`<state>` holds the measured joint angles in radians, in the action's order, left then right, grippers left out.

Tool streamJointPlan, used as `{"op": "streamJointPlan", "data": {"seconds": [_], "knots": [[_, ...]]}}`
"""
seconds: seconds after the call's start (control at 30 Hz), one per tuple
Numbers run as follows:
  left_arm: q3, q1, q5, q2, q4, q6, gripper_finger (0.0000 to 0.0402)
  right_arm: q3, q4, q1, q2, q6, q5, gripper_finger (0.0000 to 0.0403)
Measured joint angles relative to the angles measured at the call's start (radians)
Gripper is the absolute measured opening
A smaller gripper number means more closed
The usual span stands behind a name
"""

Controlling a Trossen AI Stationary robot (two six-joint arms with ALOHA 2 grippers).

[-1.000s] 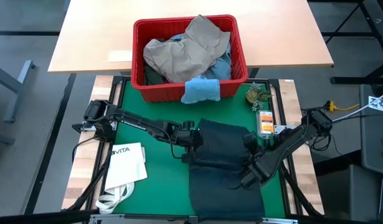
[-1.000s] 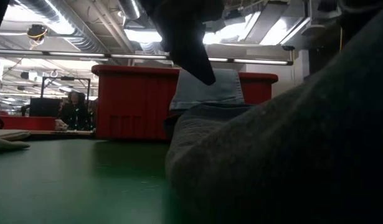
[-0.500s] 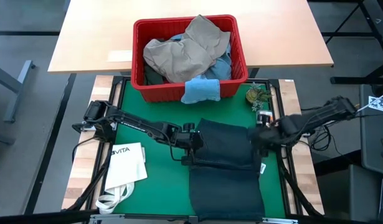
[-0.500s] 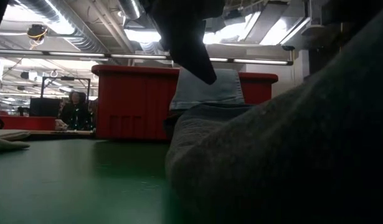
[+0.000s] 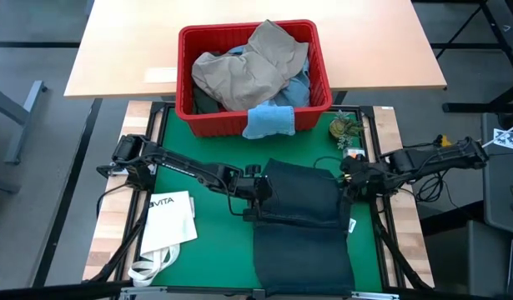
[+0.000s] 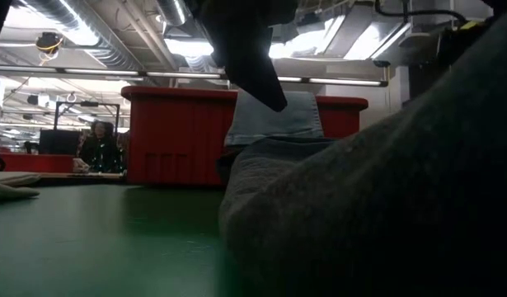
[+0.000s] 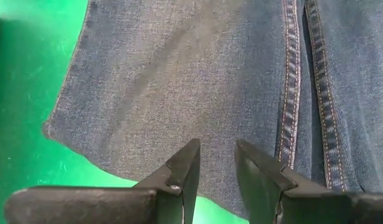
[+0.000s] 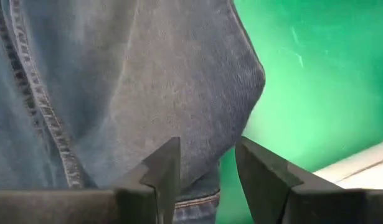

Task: Fold Laundry from Bin
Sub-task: Fold the dark blue pants

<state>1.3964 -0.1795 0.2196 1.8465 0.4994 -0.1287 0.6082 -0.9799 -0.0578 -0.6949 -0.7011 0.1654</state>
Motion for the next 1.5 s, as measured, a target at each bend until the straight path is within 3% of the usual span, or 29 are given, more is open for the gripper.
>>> {"op": "streamJointPlan", "data": {"seconds": [0.17, 0.43, 0.5, 0.63, 0.7, 0.83, 1.1, 1.33, 1.5], "knots": [[0.000, 0.000, 0.000, 0.000, -0.015, 0.000, 0.0096, -0.043, 0.004, 0.000, -0.003, -0.032, 0.000, 0.0154], [0.000, 0.000, 0.000, 0.000, -0.017, 0.000, 0.0096, -0.110, 0.150, 0.000, -0.015, -0.021, 0.004, 0.0147], [0.000, 0.000, 0.000, 0.000, -0.017, 0.000, 0.0096, -0.114, 0.139, 0.000, -0.016, -0.020, 0.006, 0.0126], [0.000, 0.000, 0.000, 0.000, -0.020, 0.000, 0.0096, -0.113, 0.151, 0.000, -0.016, 0.004, 0.007, 0.0036], [0.000, 0.000, 0.000, 0.000, -0.021, 0.000, 0.0096, -0.113, 0.152, 0.000, -0.005, 0.006, 0.007, 0.0012], [0.000, 0.000, 0.000, 0.000, -0.022, 0.000, 0.0096, -0.075, 0.129, 0.000, 0.016, 0.003, -0.030, 0.0025], [0.000, 0.000, 0.000, 0.000, -0.023, -0.001, 0.0096, 0.093, -0.038, -0.001, 0.041, 0.031, -0.054, 0.0010], [0.000, 0.000, 0.000, 0.000, -0.023, -0.002, 0.0096, 0.096, -0.215, -0.001, 0.031, -0.023, -0.116, 0.0007], [0.000, 0.000, 0.000, 0.004, -0.053, -0.003, 0.0096, 0.099, -0.208, -0.001, 0.024, -0.002, -0.144, 0.0003]]}}
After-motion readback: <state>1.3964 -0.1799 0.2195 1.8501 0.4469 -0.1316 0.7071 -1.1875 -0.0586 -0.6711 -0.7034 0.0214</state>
